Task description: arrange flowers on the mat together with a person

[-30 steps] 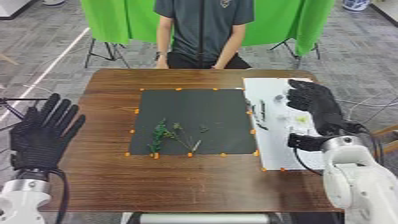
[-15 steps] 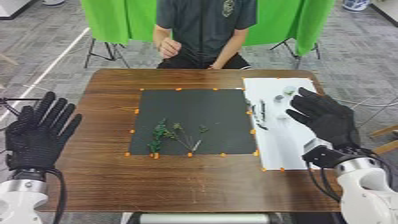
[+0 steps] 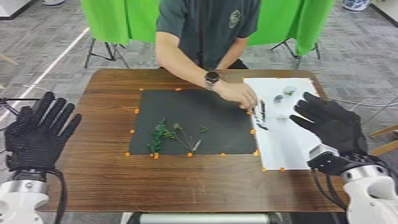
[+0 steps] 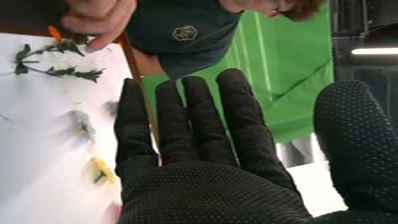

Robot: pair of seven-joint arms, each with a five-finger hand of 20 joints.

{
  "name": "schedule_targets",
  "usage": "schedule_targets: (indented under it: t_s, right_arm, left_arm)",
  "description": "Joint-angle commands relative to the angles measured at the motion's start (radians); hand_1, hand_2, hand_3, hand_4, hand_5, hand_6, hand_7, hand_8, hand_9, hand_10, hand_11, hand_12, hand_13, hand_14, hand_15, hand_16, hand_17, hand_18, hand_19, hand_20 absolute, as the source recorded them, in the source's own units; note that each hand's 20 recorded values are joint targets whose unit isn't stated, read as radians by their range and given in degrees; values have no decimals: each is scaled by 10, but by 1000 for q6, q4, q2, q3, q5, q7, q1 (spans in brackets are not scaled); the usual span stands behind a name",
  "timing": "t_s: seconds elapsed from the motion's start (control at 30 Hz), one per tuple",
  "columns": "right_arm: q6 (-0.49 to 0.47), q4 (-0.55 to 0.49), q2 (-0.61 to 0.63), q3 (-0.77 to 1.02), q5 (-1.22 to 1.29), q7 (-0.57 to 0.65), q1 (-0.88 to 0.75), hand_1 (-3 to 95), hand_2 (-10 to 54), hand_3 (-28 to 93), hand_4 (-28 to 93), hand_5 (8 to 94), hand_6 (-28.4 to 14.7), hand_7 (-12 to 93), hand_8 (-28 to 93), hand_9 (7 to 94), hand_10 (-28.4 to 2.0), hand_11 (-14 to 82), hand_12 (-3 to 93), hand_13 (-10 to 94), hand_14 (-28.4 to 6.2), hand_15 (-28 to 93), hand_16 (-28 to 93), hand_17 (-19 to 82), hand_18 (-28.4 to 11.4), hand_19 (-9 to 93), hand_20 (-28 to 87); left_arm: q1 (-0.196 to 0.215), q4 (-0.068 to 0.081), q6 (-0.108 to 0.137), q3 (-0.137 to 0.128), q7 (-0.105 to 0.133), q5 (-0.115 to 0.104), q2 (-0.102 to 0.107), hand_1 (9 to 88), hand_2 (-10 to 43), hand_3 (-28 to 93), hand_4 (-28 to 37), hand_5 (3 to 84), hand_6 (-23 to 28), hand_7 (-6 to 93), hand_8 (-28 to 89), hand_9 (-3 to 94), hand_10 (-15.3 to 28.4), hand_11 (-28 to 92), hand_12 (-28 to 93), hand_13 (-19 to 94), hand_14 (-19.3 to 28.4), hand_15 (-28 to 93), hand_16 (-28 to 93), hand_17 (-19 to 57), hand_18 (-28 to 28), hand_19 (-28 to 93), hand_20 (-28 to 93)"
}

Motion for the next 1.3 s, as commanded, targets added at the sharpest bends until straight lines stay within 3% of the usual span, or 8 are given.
schedule_targets:
  t_s: [0.03,0.17,0.33,0.37,0.7,0.8,1.13,1.3]
  right_arm:
    - [52,-9,-3,-21,3,-78,-24,172,140,829,-244,458,-71,137,-115,415,-164,100,104,313,-133,171,58,95,-175,420,100]
    - [55,-18,-7,-10,9,-75,-41,174,140,830,-245,459,-70,140,-120,417,-162,102,101,316,-131,170,58,95,-175,420,103]
    - [89,-13,-8,-31,37,-69,-22,174,140,832,-246,458,-70,141,-122,416,-162,103,100,315,-132,169,59,96,-175,420,104]
    - [68,-9,-4,-27,40,-72,-12,174,140,832,-246,458,-70,140,-122,416,-162,103,100,315,-132,169,60,96,-175,421,104]
    - [77,-6,-1,-22,10,-59,-18,176,141,832,-246,455,-71,140,-122,415,-161,102,100,317,-134,168,63,94,-177,424,106]
    - [110,-12,-2,-22,-10,-20,-28,182,146,828,-247,455,-71,141,-121,415,-162,103,101,320,-136,170,65,96,-179,429,108]
    - [110,6,21,-56,-13,-42,13,186,150,826,-244,456,-70,146,-123,408,-172,101,103,321,-151,188,72,94,-182,436,105]
    - [130,10,32,-63,-126,-147,2,195,151,830,-244,472,-69,155,-126,420,-178,106,105,336,-150,198,73,107,-167,424,98]
  left_arm:
    - [36,-11,13,-13,25,-27,-9,289,132,725,-267,410,55,47,-78,338,119,97,77,247,104,94,-24,-31,116,193,115]
    - [32,-8,-6,-6,30,-35,-3,288,130,727,-266,410,55,47,-77,339,120,97,76,248,104,94,-25,-31,117,197,117]
    - [38,-12,12,-17,37,-39,-9,289,128,727,-267,410,55,47,-78,340,119,96,76,250,103,94,-25,-32,119,200,118]
    - [44,-12,-1,-22,42,-37,-5,289,128,727,-267,410,55,47,-78,340,119,96,76,251,104,94,-24,-32,119,200,118]
    - [22,-1,7,-4,20,-37,-1,289,130,725,-266,411,56,47,-78,341,119,95,77,251,104,95,-25,-33,120,203,118]
    - [15,8,-13,-15,-3,-26,6,289,129,726,-266,408,55,46,-78,338,118,93,77,249,104,93,-26,-32,119,203,118]
    - [-8,15,-9,-6,-4,-27,9,287,126,725,-266,401,55,42,-76,333,118,87,79,246,105,88,-22,-32,118,199,117]
    - [-2,12,-6,-9,-4,-28,10,287,126,724,-267,401,55,43,-75,333,118,88,81,246,104,87,-22,-32,119,199,118]
